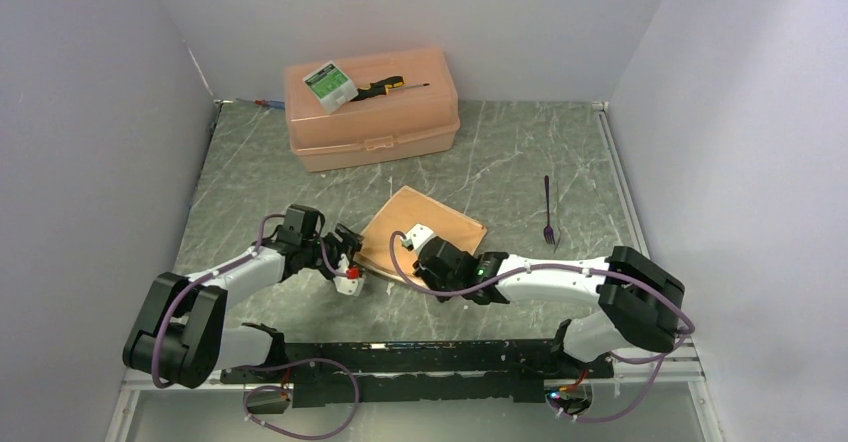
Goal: Fold the napkin into a case and place the utensils inside
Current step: Pick up the upper triangle-folded napkin from the center of the board.
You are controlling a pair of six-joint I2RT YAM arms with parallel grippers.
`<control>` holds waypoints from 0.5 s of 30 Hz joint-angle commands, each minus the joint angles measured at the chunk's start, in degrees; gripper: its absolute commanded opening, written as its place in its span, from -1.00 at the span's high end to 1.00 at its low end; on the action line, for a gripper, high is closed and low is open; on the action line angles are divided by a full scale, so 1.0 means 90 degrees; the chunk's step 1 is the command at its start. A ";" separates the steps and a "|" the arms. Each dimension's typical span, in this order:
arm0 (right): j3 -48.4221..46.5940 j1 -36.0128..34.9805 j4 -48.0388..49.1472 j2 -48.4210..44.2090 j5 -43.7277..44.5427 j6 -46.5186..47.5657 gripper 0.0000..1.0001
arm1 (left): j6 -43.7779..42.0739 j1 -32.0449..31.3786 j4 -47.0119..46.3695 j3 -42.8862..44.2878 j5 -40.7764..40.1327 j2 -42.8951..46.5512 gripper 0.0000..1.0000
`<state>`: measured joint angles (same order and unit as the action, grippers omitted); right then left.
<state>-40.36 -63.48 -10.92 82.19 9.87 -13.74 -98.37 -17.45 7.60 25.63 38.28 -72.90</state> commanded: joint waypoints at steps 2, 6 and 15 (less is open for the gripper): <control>0.0048 0.0037 0.0255 -0.0171 -0.0164 -0.0036 0.78 | 0.0028 -0.0186 0.0781 0.0124 0.0256 -0.0098 -0.43; 0.0088 0.0035 0.0313 -0.0216 -0.0158 -0.0065 0.80 | 0.0180 -0.0419 0.0705 0.0202 0.0142 -0.0201 -0.43; 0.0202 0.0074 0.0276 -0.0542 0.0042 -0.0149 0.88 | -0.0021 -0.0580 0.0651 0.0165 -0.0351 -0.0595 -0.34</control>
<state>-39.42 -63.18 -10.11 80.99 8.73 -14.00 -98.10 -22.24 9.08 27.18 38.65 -75.00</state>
